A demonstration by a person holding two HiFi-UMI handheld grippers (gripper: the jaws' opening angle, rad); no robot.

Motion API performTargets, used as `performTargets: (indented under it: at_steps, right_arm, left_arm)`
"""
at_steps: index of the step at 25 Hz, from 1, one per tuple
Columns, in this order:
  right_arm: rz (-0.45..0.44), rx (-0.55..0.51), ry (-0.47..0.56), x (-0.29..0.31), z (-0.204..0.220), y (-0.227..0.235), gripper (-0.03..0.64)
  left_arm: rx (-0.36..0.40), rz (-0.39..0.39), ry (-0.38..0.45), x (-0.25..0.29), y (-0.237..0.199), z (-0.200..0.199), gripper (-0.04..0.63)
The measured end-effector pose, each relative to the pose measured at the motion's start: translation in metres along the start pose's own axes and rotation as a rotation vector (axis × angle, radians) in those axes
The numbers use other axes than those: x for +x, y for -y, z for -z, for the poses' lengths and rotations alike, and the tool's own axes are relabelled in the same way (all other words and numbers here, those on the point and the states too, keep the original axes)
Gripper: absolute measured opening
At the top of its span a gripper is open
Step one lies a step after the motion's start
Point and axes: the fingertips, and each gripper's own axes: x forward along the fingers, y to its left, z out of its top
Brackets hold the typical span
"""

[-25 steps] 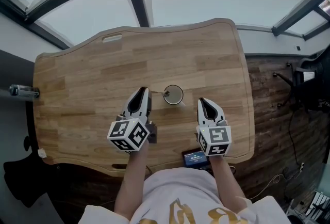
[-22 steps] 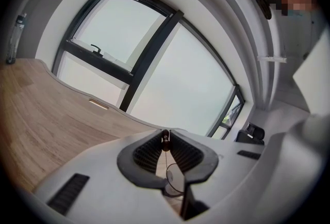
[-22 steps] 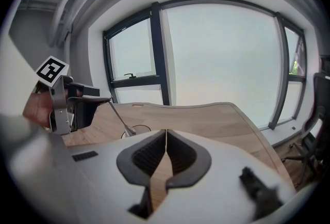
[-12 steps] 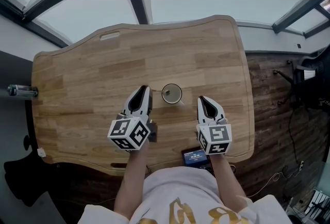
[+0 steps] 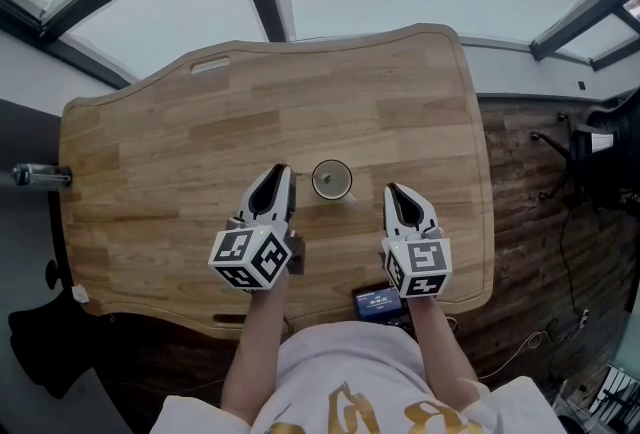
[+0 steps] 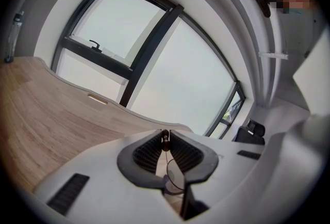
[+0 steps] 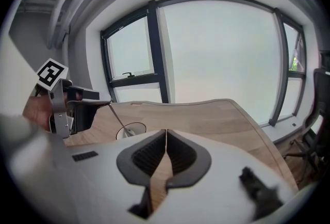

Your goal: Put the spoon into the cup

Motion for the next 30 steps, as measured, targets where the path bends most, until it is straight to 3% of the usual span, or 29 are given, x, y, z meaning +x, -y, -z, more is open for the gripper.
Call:
performTargets:
  at_steps: [30]
  right_arm:
    - [-0.002, 0.011, -0.031, 0.013, 0.009, 0.007, 0.032]
  left_arm:
    - [-0.023, 0.006, -0.04, 0.018, -0.002, 0.018, 0.055]
